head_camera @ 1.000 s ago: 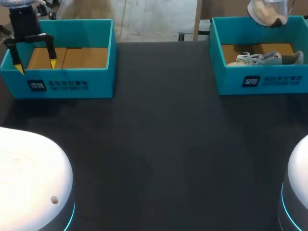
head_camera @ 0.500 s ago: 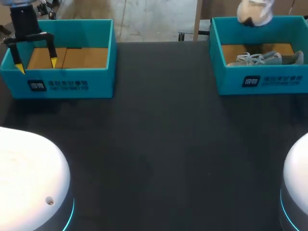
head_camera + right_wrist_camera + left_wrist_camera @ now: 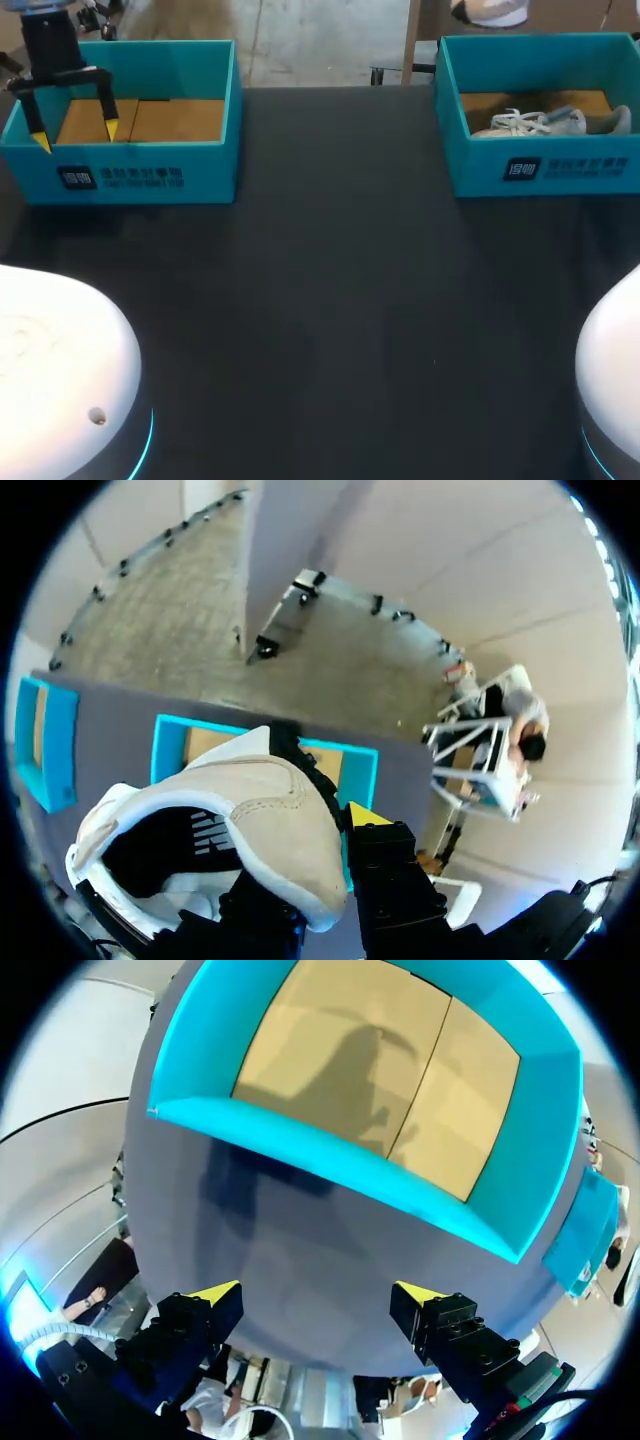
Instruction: Take the shoe out of the shoebox, open the shoe tongue, remove and reinsert the insole, then place the shoe into the shoebox
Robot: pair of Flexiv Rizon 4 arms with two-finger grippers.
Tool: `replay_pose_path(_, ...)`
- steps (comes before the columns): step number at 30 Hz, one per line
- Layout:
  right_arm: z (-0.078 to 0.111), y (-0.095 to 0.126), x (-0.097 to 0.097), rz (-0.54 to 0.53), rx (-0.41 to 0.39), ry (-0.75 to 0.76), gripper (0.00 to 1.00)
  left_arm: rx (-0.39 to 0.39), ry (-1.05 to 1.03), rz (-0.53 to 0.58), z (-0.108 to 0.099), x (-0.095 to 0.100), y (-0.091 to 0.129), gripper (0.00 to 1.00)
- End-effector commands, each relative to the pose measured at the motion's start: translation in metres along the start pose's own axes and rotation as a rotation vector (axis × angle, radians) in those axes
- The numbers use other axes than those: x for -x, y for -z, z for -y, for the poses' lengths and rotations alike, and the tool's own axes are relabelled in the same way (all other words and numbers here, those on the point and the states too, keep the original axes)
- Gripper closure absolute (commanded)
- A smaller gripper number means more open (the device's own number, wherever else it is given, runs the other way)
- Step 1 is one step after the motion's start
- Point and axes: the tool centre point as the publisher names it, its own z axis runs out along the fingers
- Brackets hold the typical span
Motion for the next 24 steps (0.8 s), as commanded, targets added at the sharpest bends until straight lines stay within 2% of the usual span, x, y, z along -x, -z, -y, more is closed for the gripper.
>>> replay_pose_path(1, 0.005, -0.008, 0.011, -0.048, -0.056, -0.074, 1.0, -0.001, 0.0, 0.0, 0.0, 0.0, 0.0, 0.0)
replay_pose_path(5, 0.016, -0.014, 0.014, -0.059, -0.065, -0.118, 1.0, -0.087, -0.117, -0.011, -0.007, 0.004, 0.016, 0.0)
replay_pose_path(10, 0.025, -0.024, 0.018, -0.079, -0.08, -0.166, 1.0, -0.251, -0.184, -0.013, -0.012, 0.009, 0.029, 0.0)
replay_pose_path(15, 0.033, -0.038, 0.023, -0.095, -0.104, -0.202, 1.0, -0.341, -0.238, -0.007, -0.019, 0.014, 0.038, 0.0)
replay_pose_path(17, 0.037, -0.046, 0.027, -0.114, -0.107, -0.203, 1.0, -0.378, -0.273, 0.039, -0.02, 0.016, 0.044, 0.0)
replay_pose_path(24, 0.037, -0.046, 0.027, -0.114, -0.107, -0.203, 1.0, -0.383, -0.302, 0.064, -0.021, 0.018, 0.048, 0.0)
